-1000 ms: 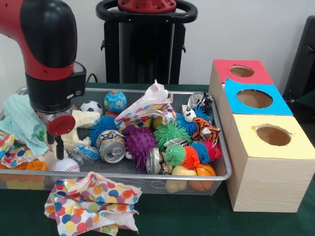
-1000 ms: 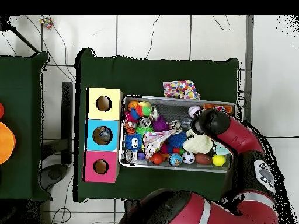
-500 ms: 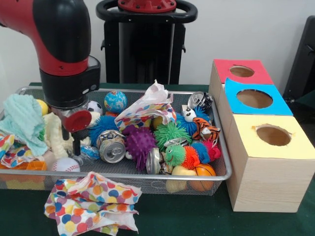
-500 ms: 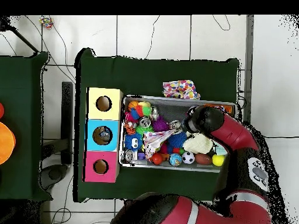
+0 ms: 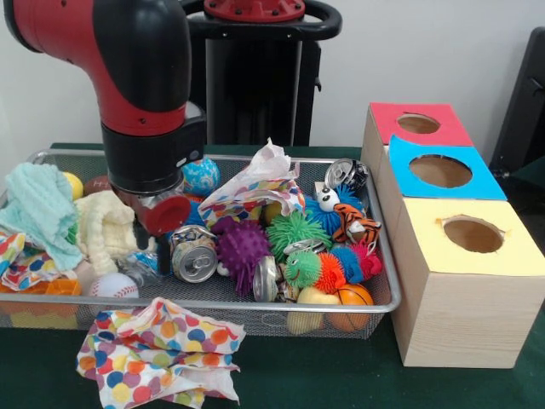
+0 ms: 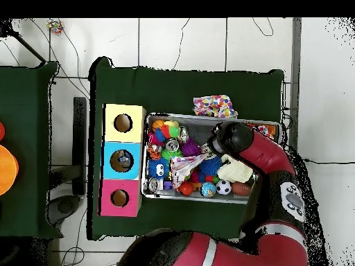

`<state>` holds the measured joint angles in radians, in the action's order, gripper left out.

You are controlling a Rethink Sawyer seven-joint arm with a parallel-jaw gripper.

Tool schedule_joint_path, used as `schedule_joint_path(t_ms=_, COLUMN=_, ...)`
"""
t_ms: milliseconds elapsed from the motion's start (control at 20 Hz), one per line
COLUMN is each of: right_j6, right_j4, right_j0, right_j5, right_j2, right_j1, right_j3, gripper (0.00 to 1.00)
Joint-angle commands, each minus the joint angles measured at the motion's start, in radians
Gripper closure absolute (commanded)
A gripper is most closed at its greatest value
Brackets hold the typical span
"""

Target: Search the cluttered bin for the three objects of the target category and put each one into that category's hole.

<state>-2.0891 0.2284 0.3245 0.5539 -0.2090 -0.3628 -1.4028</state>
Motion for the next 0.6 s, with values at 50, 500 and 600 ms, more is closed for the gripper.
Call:
schedule_joint_path(t_ms=50, right_j6=-0.205, right_j4=0.049, right_j0=0.022, right_j5=-0.038, right_j2=0.053, right_j1=0.042, right_j3=-0.107, gripper=0.00)
schedule_joint_path(t_ms=500, right_j6=-0.170, right_j4=0.024, right_j0=0.057, right_j5=-0.072, right_j2=0.040, right_j1=0.061, right_j3=-0.116, gripper=0.00)
schedule_joint_path(t_ms=600, right_j6=-0.167, right_j4=0.021, right_j0=0.059, right_j5=-0.069, right_j2=0.037, right_j1=0.060, right_j3=-0.115, gripper=0.00)
